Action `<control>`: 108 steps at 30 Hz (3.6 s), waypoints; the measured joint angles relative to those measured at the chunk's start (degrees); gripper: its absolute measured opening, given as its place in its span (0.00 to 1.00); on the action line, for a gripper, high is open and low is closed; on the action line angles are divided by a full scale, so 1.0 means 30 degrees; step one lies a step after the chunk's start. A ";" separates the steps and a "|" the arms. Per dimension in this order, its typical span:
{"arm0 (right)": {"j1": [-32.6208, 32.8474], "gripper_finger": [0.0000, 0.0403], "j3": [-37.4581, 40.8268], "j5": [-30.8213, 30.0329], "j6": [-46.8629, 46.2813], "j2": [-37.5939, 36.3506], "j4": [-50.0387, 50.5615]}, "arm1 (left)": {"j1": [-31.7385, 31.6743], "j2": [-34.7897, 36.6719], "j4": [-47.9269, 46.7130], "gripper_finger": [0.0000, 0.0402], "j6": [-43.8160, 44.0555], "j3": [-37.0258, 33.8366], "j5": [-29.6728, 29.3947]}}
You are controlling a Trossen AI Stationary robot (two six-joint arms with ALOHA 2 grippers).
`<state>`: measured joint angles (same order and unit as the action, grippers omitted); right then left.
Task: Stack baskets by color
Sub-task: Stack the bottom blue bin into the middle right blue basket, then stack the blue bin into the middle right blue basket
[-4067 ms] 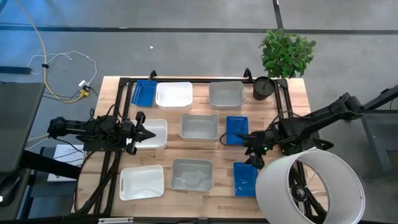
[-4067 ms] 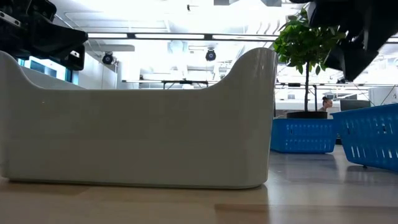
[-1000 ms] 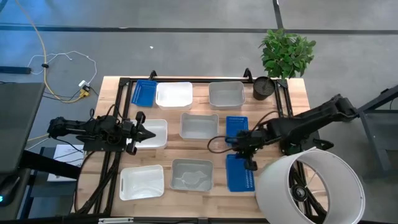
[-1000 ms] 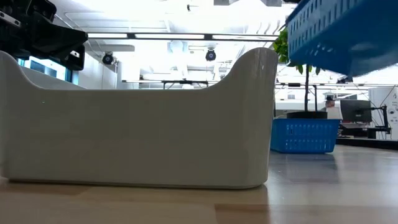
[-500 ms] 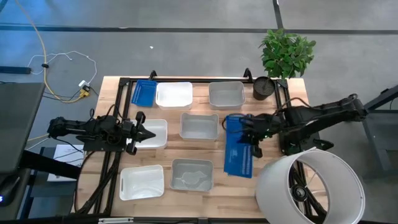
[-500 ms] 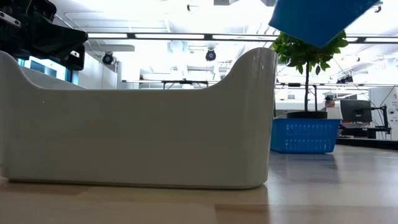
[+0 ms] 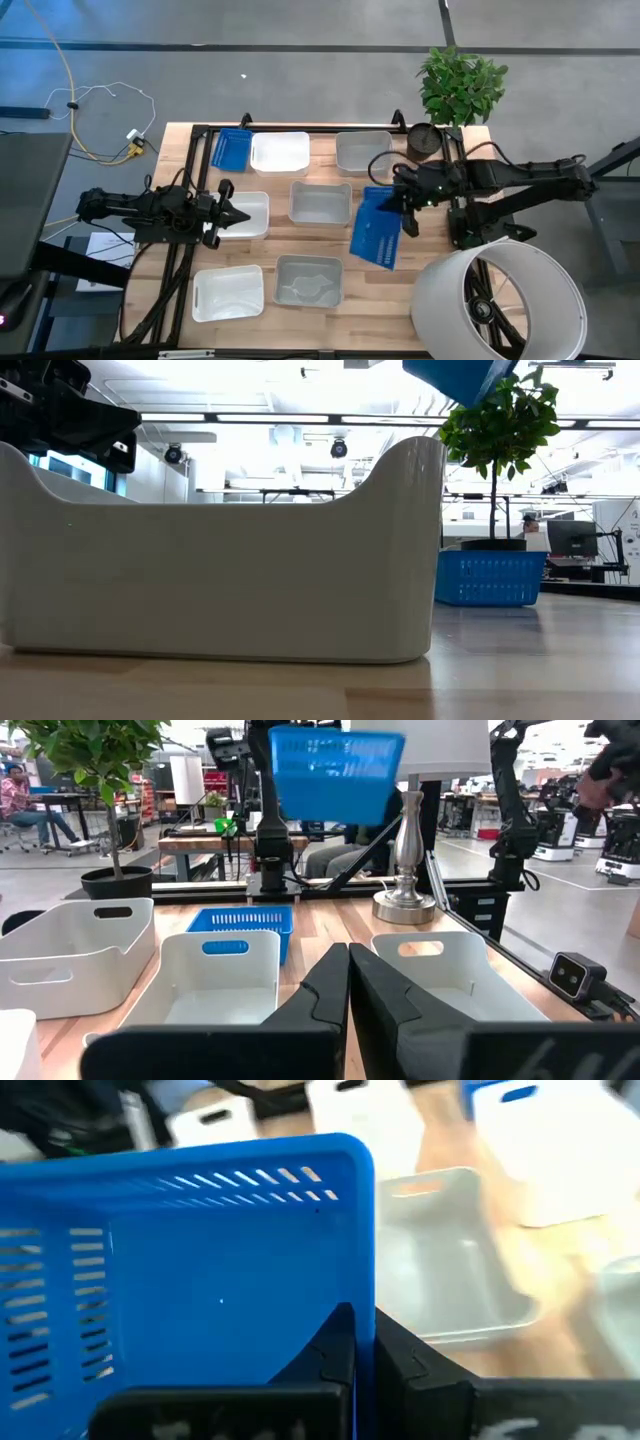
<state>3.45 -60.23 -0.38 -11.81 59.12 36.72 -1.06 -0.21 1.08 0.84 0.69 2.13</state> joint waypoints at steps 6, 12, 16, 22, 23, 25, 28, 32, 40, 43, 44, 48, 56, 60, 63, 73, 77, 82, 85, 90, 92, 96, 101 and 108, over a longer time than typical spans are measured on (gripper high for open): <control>-0.1474 0.00 -0.3030 -0.1108 0.1877 0.1348 0.3201 | 0.0006 0.0005 -0.0005 0.00 0.0000 0.0000 0.0005; -0.3033 0.00 -0.4644 -0.1031 0.3978 0.2907 0.6499 | 0.0002 0.0000 0.0000 0.00 0.0006 0.0000 0.0000; -0.3537 0.00 -0.4654 -0.1142 0.5744 0.4066 0.7993 | 0.0003 0.0000 -0.0002 0.00 0.0005 0.0000 0.0003; -0.4436 0.00 -0.4654 -0.1684 0.8407 0.6027 0.8420 | 0.0007 0.0006 0.0000 0.00 0.0006 0.0000 0.0000; -0.4602 0.00 -0.4654 -0.1506 0.8760 0.6380 0.8420 | 0.0007 0.0003 0.0000 0.00 0.0000 0.0000 0.0004; -0.4936 0.00 -0.4654 -0.0996 0.9507 0.7116 0.8442 | 0.0002 0.0000 -0.0002 0.00 0.0002 0.0000 0.0003; -0.5455 0.00 -0.4654 -0.0521 1.0511 0.8123 0.8414 | 0.0007 0.0003 0.0000 0.00 0.0003 0.0000 0.0000; -0.6247 0.00 -0.4650 0.0064 1.1167 0.9287 0.8349 | 0.0000 0.0005 0.0000 0.00 0.0002 0.0000 0.0002; -0.7953 0.00 -0.4647 0.1368 1.1116 1.0177 0.8274 | 0.0002 0.0000 0.0000 0.00 0.0000 0.0000 0.0000; -0.8320 0.00 -0.4297 0.1353 1.1108 1.0080 0.7944 | 0.0007 0.0003 0.0000 0.00 0.0003 0.0000 0.0003; -0.8405 0.00 -0.3946 0.1348 1.1108 0.9988 0.7842 | 0.0000 0.0000 -0.0006 0.00 0.0000 0.0000 0.0006; -0.8259 0.00 -0.2053 0.1628 1.0818 0.9528 0.7093 | 0.0000 0.0005 -0.0002 0.00 0.0002 0.0000 0.0005; -0.8126 0.00 -0.1420 0.1428 1.0161 0.8720 0.5894 | 0.0000 0.0002 -0.0005 0.00 0.0000 0.0000 0.0000; -0.8111 0.00 -0.0807 0.1909 0.9848 0.8720 0.5579 | 0.0007 0.0004 0.0000 0.00 0.0004 0.0000 0.0004; -0.8104 0.00 0.0123 0.2517 0.9251 0.8720 0.4705 | 0.0006 0.0001 -0.0006 0.00 0.0000 0.0000 0.0001; -0.8104 0.00 0.1262 0.2501 0.9025 0.8720 0.3932 | 0.0004 0.0007 -0.0004 0.00 0.0004 0.0000 0.0003; -0.8104 0.00 0.1262 0.2506 0.9050 0.8720 0.3910 | 0.0000 0.0007 0.0000 0.00 0.0001 0.0000 0.0001; -0.8104 0.00 0.1262 0.2492 0.9079 0.8720 0.3939 | 0.0000 0.0002 -0.0002 0.00 0.0000 0.0000 0.0000; -0.8104 0.02 0.1262 0.2491 0.8829 0.8720 0.3939 | 0.0007 0.0002 -0.0002 0.00 0.0000 0.0000 0.0000; -0.8104 0.18 0.1262 0.2445 0.7715 0.8722 0.3939 | 0.0000 0.0007 0.0000 0.00 0.0000 0.0000 0.0007; -0.8096 0.27 0.1143 0.2004 0.7428 0.8720 0.3962 | 0.0007 0.0000 -0.0004 0.00 0.0004 0.0000 0.0000; -0.8111 0.43 0.0132 0.1531 0.7707 0.8720 0.4170 | 0.0004 0.0004 -0.0004 0.00 0.0000 0.0000 0.0000; -0.8111 0.56 -0.1494 0.1552 0.6857 0.8664 0.5538 | 0.0002 0.0003 -0.0002 0.00 0.0000 0.0000 0.0004; -0.7954 0.57 -0.0628 0.1720 0.5005 0.6334 0.5543 | 0.0007 0.0007 -0.0007 0.00 0.0000 0.0000 0.0000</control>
<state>-20.41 -62.11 4.78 3.21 78.12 53.35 -1.04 -0.19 1.06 0.84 0.69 2.13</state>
